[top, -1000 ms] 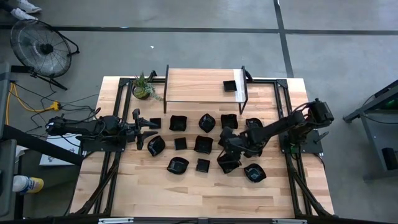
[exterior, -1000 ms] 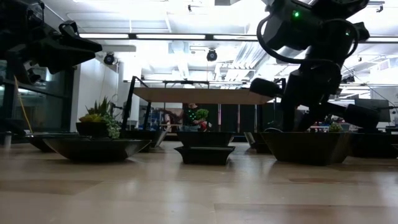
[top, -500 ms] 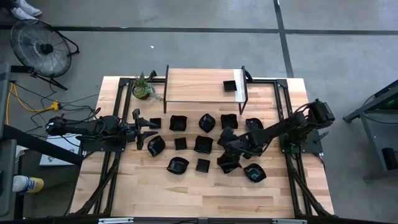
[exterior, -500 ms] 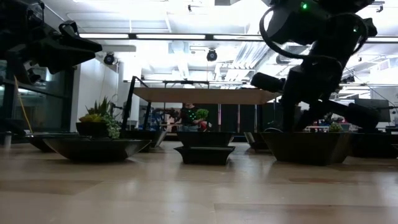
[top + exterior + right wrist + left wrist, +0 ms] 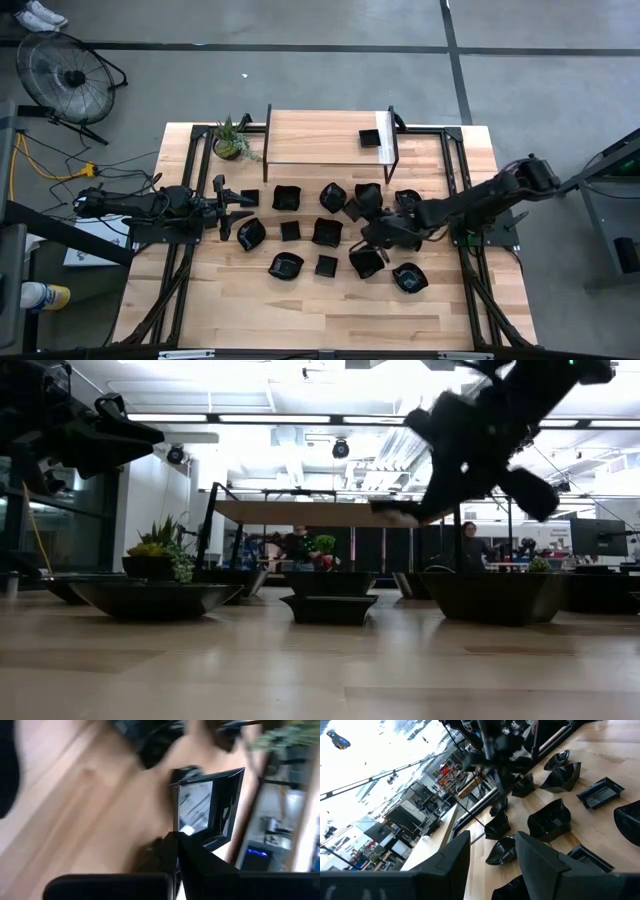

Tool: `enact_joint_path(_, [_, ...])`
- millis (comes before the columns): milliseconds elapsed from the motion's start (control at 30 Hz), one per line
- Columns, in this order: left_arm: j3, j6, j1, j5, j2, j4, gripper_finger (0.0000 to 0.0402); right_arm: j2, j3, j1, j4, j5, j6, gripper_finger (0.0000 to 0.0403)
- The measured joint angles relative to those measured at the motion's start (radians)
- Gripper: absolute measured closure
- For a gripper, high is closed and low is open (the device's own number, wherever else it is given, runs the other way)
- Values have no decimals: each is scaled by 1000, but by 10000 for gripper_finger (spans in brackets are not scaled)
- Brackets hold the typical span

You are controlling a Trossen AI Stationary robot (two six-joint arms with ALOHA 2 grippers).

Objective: Pick & Place Mini shaped plates
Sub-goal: Stack the black square plate on top of the black square plate on the shelf

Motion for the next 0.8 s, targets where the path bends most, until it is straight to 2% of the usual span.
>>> enact_joint_path(233, [0,0,0,0,0,0,247,-93,0,-14,78,102,-17,399])
enact_joint_path(467, [0,0,0,0,0,0,247,-153,0,-94,176,107,-115,400])
enact_joint_path(800, [0,0,0,0,0,0,247,-156,0,-252,307,128,-214,397])
